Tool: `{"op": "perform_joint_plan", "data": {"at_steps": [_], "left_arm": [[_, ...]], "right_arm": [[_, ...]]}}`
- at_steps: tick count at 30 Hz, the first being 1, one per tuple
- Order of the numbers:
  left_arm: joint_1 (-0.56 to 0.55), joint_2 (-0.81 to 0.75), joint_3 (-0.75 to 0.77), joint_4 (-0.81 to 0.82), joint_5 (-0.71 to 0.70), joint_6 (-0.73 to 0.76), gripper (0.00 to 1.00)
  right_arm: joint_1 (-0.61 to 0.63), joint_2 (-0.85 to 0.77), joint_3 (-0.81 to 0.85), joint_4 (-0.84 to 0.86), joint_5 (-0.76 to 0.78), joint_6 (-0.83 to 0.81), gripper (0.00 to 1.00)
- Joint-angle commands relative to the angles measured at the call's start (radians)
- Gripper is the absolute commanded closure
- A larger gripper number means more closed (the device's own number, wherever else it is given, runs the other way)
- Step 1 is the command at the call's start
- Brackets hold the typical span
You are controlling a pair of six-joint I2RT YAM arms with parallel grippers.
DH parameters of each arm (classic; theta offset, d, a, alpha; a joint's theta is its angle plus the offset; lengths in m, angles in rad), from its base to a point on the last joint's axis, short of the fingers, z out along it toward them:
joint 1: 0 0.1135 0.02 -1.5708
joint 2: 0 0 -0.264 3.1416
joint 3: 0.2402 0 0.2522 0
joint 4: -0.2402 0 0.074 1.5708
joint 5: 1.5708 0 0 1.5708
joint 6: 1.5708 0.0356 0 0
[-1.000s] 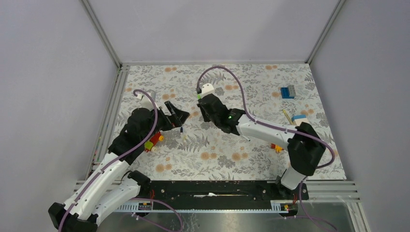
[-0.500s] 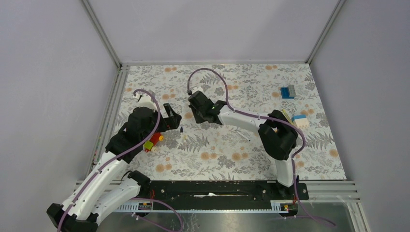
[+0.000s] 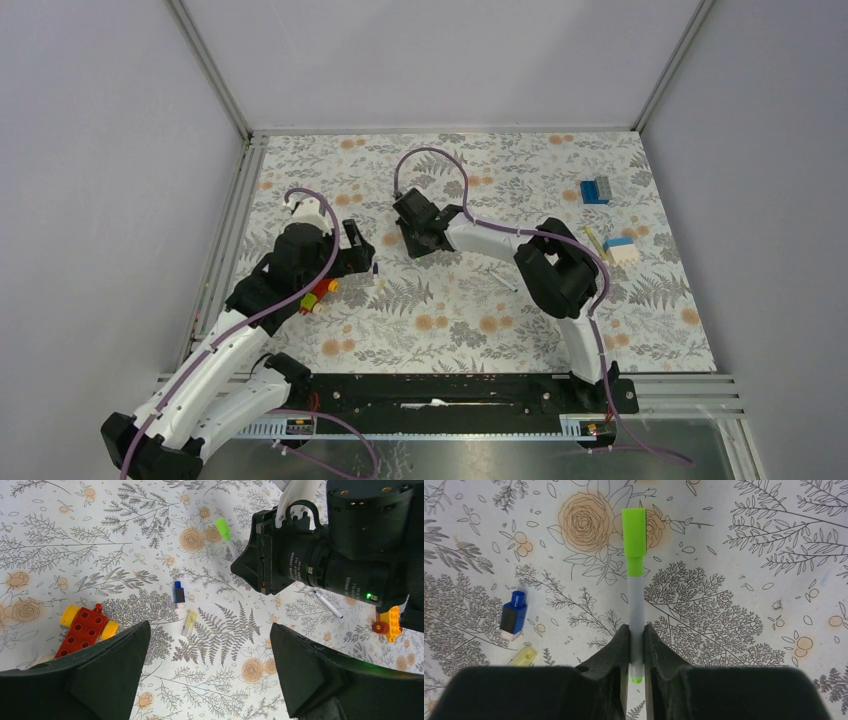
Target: Insert the pens into the pen caps
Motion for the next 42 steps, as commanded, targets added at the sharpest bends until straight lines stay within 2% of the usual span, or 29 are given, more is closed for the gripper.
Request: {"op": "perform_joint_plan", "data": {"at_steps": [1, 4, 13, 19, 25, 30, 32, 34, 42], "left_arm": [[0.000, 0.000, 0.008, 0.038, -0.023, 0.018, 0.01], [0.000, -0.001, 0.008, 0.038, -0.027, 0.020, 0.01], [0.000, -0.004, 0.006, 0.036, -0.030, 0.018, 0.01], [0.000, -0.007, 0.005, 0.036, -0.027, 0.019, 0.01], [0.000, -0.009, 0.005, 0.036, -0.018, 0.017, 0.01], [0.000, -0.013, 0.002, 0.036, -0.011, 0.015, 0.01], [0.000, -0.015, 0.002, 0.036, -0.007, 0.015, 0.01], [0.000, -0.015, 0.001, 0.037, -0.006, 0.014, 0.01], [0.001, -0.012, 0.000, 0.038, 0.003, 0.012, 0.01]], "right_arm": [[-0.016, 0.017, 0.041, -0.008, -0.016, 0.019, 0.93], [-0.017, 0.025, 0.042, -0.008, -0.020, 0.023, 0.89], [-0.022, 0.037, 0.067, -0.009, -0.056, 0.031, 0.64], [-0.024, 0.018, 0.102, -0.033, -0.060, 0.012, 0.54], [-0.027, -0.080, 0.075, -0.032, -0.057, -0.037, 0.45], [-0.039, -0.195, -0.042, -0.032, -0.027, -0.058, 0.34], [-0.050, -0.244, -0.109, -0.027, -0.023, -0.062, 0.25], [-0.063, -0.293, -0.175, -0.023, -0.015, -0.062, 0.21], [-0.127, -0.485, -0.410, -0.020, 0.052, -0.032, 0.13]]}}
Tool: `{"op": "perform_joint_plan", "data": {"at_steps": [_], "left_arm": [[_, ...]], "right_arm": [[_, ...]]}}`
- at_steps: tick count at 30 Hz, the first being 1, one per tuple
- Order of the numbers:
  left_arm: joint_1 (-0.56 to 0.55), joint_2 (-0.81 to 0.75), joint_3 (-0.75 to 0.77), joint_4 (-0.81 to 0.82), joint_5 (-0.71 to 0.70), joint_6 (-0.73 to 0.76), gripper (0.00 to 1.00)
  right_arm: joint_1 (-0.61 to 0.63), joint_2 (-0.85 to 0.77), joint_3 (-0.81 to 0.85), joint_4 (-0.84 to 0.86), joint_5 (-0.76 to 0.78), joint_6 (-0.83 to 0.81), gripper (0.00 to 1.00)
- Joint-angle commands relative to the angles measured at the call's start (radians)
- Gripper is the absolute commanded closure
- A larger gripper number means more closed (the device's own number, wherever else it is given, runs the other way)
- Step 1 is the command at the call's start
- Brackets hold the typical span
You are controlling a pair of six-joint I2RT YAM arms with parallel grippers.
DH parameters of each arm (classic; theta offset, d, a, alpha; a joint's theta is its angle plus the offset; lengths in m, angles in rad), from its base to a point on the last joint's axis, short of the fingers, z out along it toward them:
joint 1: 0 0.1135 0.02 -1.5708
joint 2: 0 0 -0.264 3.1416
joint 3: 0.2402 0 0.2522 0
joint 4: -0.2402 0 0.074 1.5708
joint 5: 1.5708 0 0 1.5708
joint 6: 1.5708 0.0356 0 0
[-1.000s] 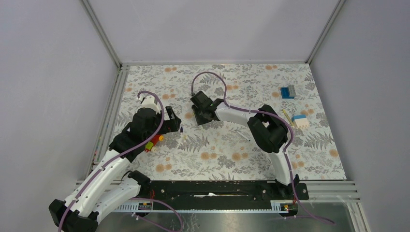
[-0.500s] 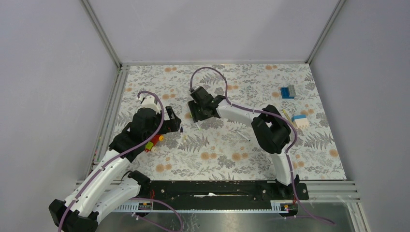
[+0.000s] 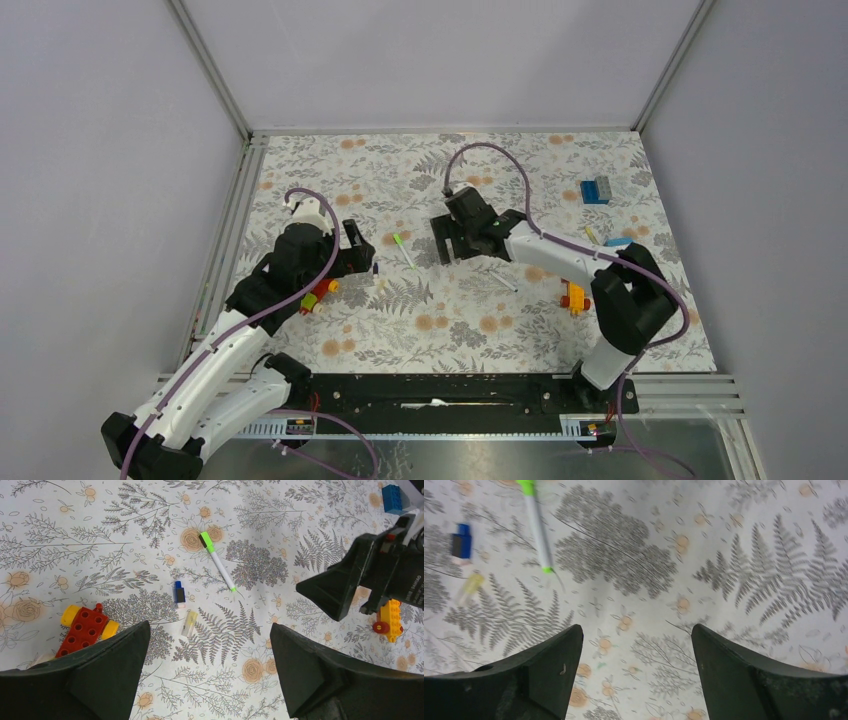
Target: Insert the pens into the pen caps
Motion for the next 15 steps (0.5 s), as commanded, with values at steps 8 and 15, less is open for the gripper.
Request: {"op": "perform_joint_plan", "data": {"at_steps": [8, 15], "left_arm": [[-0.001, -0.011, -0.002, 0.038, 0.014, 0.010, 0.01], [-0.002, -0.012, -0.003, 0.038, 0.019, 0.005, 0.01]], "right_arm": [[-0.139, -0.229, -0.300, 0.063, 0.027, 0.083, 0.14], [-0.171, -0.252, -0.367, 0.075, 0.028, 0.104, 0.18]]}}
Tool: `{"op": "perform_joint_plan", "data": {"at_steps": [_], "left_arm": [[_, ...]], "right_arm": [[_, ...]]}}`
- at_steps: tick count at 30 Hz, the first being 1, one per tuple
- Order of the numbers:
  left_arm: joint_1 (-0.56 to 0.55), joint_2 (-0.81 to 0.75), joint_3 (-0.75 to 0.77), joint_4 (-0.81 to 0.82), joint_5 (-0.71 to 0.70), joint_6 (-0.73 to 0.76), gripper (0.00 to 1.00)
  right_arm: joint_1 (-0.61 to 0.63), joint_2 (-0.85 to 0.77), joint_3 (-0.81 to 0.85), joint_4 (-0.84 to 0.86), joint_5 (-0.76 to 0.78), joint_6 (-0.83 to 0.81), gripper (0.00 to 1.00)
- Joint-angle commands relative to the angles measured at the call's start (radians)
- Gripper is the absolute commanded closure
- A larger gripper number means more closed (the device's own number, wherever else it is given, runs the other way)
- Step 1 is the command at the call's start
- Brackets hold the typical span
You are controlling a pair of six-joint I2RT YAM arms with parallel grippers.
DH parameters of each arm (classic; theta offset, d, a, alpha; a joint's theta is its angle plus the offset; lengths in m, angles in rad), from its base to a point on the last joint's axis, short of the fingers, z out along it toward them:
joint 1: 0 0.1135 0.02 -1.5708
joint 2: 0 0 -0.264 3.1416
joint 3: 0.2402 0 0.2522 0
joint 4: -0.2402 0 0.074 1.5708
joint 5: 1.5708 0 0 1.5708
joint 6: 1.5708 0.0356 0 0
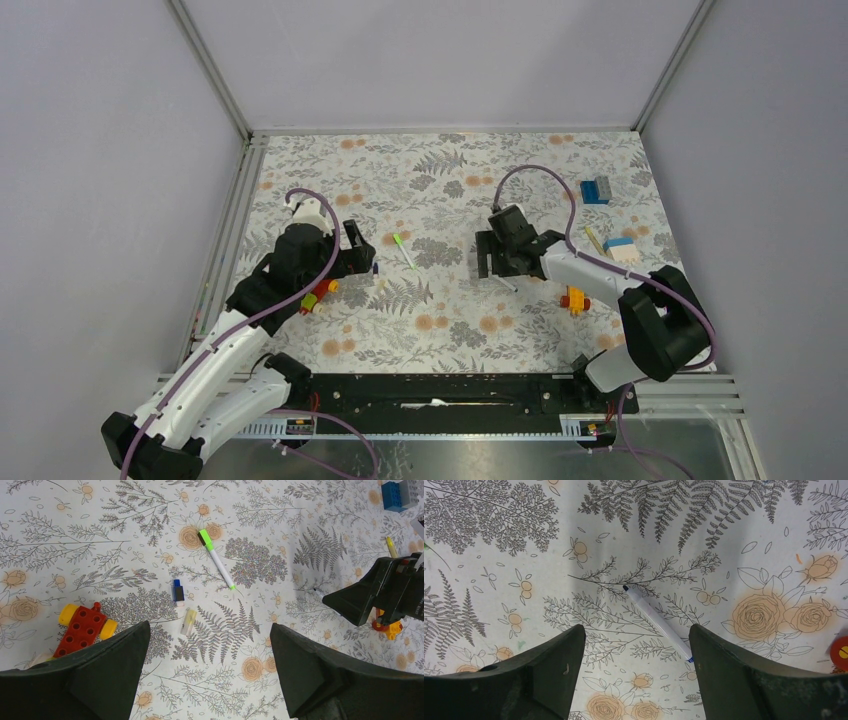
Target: Insert the pens into the pen caps
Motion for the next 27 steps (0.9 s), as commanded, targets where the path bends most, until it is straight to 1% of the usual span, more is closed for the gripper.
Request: {"op": "perform_joint_plan", "data": {"at_steps": [1, 6, 14, 19, 25, 27], "left_arm": [[-0.002, -0.012, 0.000, 0.038, 0.010, 0.005, 0.01], [-0.002, -0.012, -0.001, 0.038, 0.014, 0.003, 0.01], [-0.002, -0.011, -0.002, 0.038, 0.012, 0.002, 0.01], [-0.002, -0.010, -0.002, 0.038, 0.011, 0.002, 0.01], [-0.002, -0.009, -0.002, 0.038, 0.011, 0.003, 0.01], [-0.002, -0.010, -0.002, 0.039, 0.012, 0.002, 0.01]], "right_arm": [[-0.011, -0.038, -0.030, 0.051, 0.009, 0.031, 0.19], [-0.021, -0.033, -0.062, 0.076, 0.017, 0.038, 0.25], [-0.025, 0.011, -0.081, 0.090, 0.034, 0.035, 0.41], [-0.025, 0.026, -0.089, 0.091, 0.042, 0.030, 0.43], [-0.025, 0.051, -0.095, 0.091, 0.045, 0.024, 0.44], [-0.025, 0.061, -0.095, 0.092, 0.044, 0.021, 0.47]]}}
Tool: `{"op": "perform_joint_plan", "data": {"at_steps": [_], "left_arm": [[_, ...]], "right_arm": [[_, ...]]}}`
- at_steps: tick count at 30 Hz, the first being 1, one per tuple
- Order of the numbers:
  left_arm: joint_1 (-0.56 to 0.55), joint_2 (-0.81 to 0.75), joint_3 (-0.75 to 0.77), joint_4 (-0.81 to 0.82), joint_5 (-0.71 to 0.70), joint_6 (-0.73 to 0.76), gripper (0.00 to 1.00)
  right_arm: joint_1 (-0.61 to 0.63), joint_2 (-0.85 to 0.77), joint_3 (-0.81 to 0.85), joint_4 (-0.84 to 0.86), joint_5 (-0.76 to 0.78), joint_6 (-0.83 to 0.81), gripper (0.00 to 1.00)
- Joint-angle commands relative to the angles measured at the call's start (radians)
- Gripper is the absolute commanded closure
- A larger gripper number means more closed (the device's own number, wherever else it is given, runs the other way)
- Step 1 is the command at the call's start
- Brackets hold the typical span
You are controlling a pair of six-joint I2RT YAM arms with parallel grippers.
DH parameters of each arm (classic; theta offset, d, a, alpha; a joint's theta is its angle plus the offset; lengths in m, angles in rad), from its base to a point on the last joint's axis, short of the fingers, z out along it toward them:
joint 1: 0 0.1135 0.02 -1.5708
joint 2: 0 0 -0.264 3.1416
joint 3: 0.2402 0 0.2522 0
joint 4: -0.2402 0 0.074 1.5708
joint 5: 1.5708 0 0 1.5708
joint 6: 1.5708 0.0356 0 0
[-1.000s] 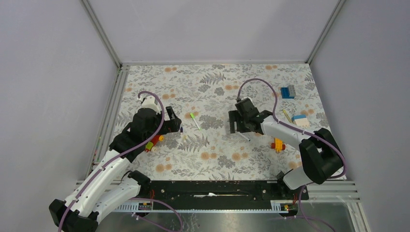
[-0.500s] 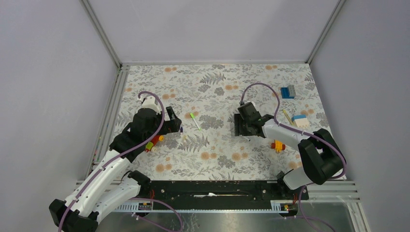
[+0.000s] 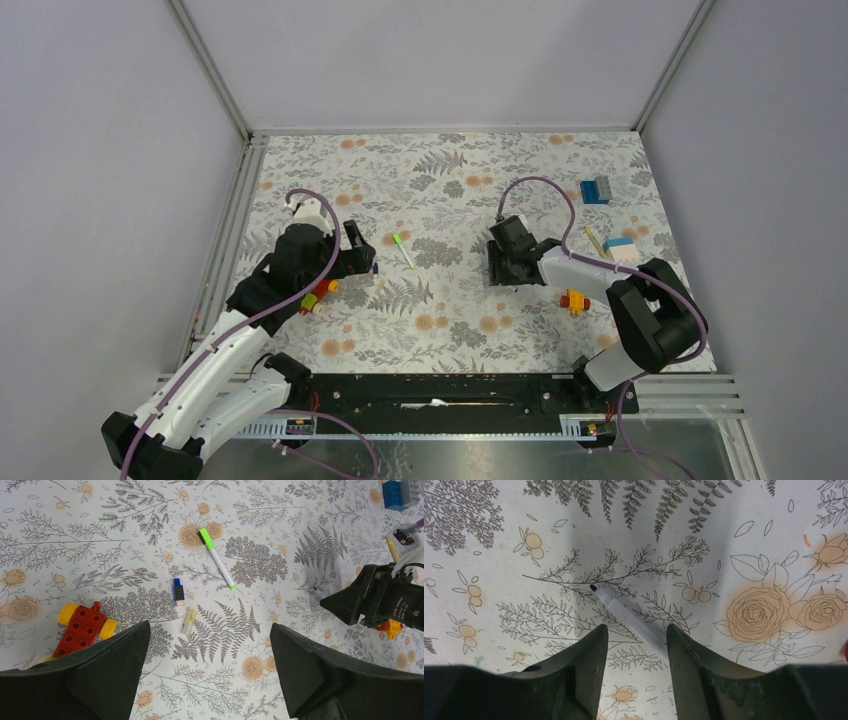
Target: Insert the pens into the pen caps
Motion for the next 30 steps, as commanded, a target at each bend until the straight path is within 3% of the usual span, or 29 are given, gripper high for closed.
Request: {"op": "perform_joint_plan", "data": {"at_steps": [1, 10, 17, 21, 27, 30], "left_arm": [[-0.002, -0.010, 0.001, 0.038, 0.009, 0.002, 0.01], [-0.002, -0.010, 0.001, 0.038, 0.009, 0.002, 0.01], [-0.002, -0.012, 0.001, 0.038, 0.009, 0.002, 0.01], [-0.002, -0.012, 0.001, 0.038, 0.007, 0.002, 0.01], [-0.002, -0.012, 0.001, 0.038, 0.008, 0.004, 0.01], [-0.002, -0.013, 0.001, 0.038, 0.006, 0.004, 0.01]], "right_arm": [[-0.005, 0.023, -0.005, 0.017, 0.024, -0.003, 0.50], [-0.005, 0.042, 0.002, 0.022, -0.034, -0.028, 0.81], [-0.003, 0.059, 0.009, 0.093, -0.238, -0.037, 0.99], [0.017, 0.069, 0.024, 0.130, -0.319, -0.035, 1.00], [0.084, 0.117, 0.073, 0.107, -0.292, -0.045, 1.00], [0.098, 0.143, 0.092, 0.084, -0.264, -0.041, 0.93]]}}
